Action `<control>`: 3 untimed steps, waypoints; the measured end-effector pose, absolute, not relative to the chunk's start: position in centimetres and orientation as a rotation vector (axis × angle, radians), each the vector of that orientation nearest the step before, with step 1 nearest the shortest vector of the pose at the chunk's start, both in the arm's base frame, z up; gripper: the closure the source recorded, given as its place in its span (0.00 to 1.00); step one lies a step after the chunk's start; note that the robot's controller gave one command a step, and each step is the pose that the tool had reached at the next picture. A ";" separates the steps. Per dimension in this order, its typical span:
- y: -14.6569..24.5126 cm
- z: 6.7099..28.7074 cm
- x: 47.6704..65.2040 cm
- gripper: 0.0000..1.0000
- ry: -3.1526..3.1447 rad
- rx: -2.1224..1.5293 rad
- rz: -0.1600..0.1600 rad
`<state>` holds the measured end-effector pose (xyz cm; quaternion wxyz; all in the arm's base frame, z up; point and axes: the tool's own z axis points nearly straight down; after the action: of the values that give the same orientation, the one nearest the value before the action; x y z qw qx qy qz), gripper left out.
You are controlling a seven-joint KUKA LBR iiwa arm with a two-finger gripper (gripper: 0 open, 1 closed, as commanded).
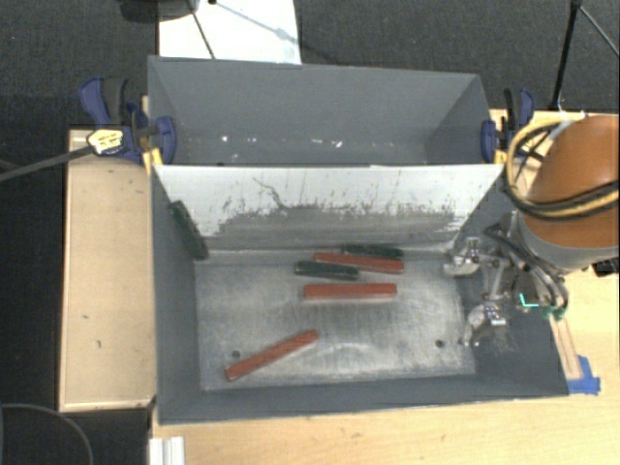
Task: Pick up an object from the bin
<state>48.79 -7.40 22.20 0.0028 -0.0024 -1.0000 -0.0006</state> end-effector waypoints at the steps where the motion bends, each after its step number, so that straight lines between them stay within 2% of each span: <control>1: -7.4 22.6 49.0 0.00 -3.144 -0.003 0.000; 2: -6.0 18.4 51.1 0.00 -3.154 0.030 0.004; 3: -5.3 13.1 52.4 0.00 -3.147 0.031 -0.001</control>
Offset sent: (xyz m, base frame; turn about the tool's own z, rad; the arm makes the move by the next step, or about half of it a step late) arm 0.0491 0.0390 -0.1109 -0.0551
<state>52.39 -5.27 13.09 -0.0027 0.0098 -0.9999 -0.0004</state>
